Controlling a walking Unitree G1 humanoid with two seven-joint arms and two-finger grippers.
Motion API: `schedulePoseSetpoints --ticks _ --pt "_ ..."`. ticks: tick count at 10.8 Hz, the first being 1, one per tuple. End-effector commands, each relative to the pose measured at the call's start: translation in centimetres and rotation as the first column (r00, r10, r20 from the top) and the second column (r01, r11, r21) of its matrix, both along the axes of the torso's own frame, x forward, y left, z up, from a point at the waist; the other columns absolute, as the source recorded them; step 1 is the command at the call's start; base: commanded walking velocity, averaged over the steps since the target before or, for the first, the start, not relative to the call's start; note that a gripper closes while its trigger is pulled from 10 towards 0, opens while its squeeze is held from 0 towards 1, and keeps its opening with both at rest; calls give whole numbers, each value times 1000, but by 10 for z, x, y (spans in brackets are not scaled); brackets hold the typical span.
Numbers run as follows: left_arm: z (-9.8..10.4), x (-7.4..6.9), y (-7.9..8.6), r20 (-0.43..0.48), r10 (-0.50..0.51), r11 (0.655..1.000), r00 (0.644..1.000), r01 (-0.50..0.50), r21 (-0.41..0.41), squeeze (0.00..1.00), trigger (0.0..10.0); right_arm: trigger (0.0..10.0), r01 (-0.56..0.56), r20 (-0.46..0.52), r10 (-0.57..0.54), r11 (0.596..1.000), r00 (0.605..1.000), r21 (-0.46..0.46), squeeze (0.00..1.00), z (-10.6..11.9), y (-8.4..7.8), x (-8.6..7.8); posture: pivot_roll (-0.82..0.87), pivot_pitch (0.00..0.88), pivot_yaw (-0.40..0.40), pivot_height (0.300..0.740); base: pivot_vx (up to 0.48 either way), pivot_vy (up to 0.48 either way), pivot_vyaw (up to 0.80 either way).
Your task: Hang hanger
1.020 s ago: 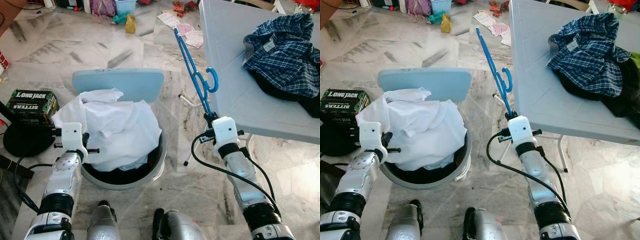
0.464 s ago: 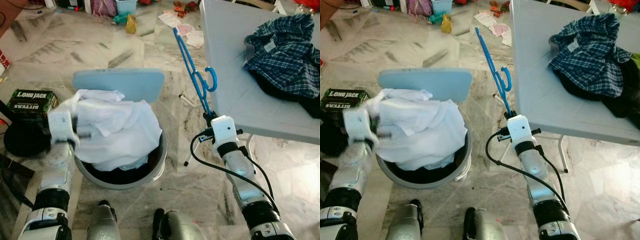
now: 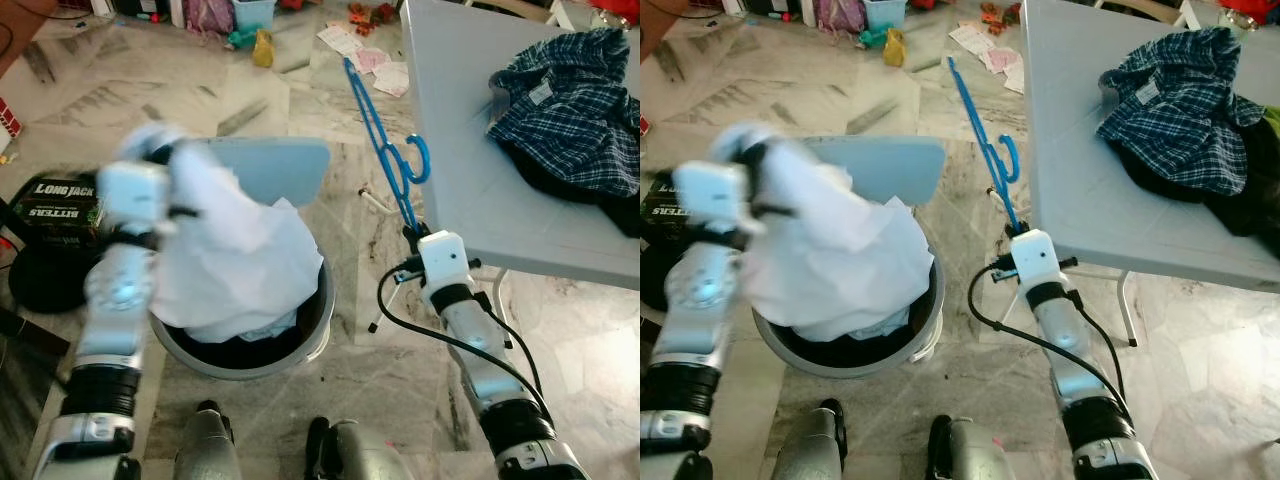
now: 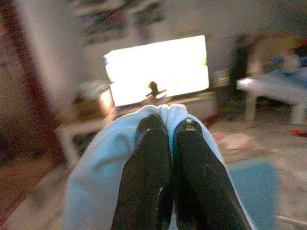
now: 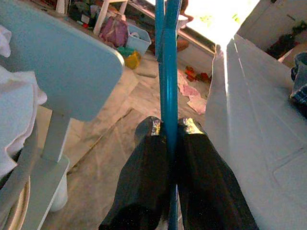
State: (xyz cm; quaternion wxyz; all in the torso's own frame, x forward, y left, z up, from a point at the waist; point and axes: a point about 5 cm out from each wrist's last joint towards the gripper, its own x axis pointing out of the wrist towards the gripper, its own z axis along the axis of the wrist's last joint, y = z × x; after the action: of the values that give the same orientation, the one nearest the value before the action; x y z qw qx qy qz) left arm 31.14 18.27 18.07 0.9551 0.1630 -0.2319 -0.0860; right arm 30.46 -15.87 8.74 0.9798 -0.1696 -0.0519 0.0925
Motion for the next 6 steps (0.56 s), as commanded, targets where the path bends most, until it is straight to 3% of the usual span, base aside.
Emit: schedulePoseSetpoints --ticks 1,2,3,4,5,6 --pt "0 -6 -15 6 -80 996 997 79 34 0 0 10000 16 1 -16 1000 1000 -5 0 -1 -4 0 46 171 -141 740 0 0 0" --pt "-12 -18 -29 -58 -180 983 982 182 33 0 0 10000 19 0 -19 1000 1000 -5 0 -1 -5 0 46 171 -139 740 0 0 0" --pt "-28 -32 -32 -128 -215 976 968 216 -11 0 0 10000 22 0 -22 1000 1000 -6 0 -2 -5 0 50 175 -136 740 0 0 0" --pt "-50 -50 -28 -227 -217 976 949 208 -62 0 0 10000 25 -1 -25 1000 1000 -7 0 -2 -6 0 53 178 -137 740 0 0 0" --pt "-72 -63 -18 -339 -185 977 923 134 -168 0 0 10000 24 -4 -24 1000 1000 -8 0 -3 -6 -1 60 183 -138 740 0 0 0" --pt "-107 -88 -8 -506 -185 965 843 59 -255 0 0 10000 19 -9 -19 1000 1000 -9 0 -4 -4 -1 72 187 -144 740 0 0 0"
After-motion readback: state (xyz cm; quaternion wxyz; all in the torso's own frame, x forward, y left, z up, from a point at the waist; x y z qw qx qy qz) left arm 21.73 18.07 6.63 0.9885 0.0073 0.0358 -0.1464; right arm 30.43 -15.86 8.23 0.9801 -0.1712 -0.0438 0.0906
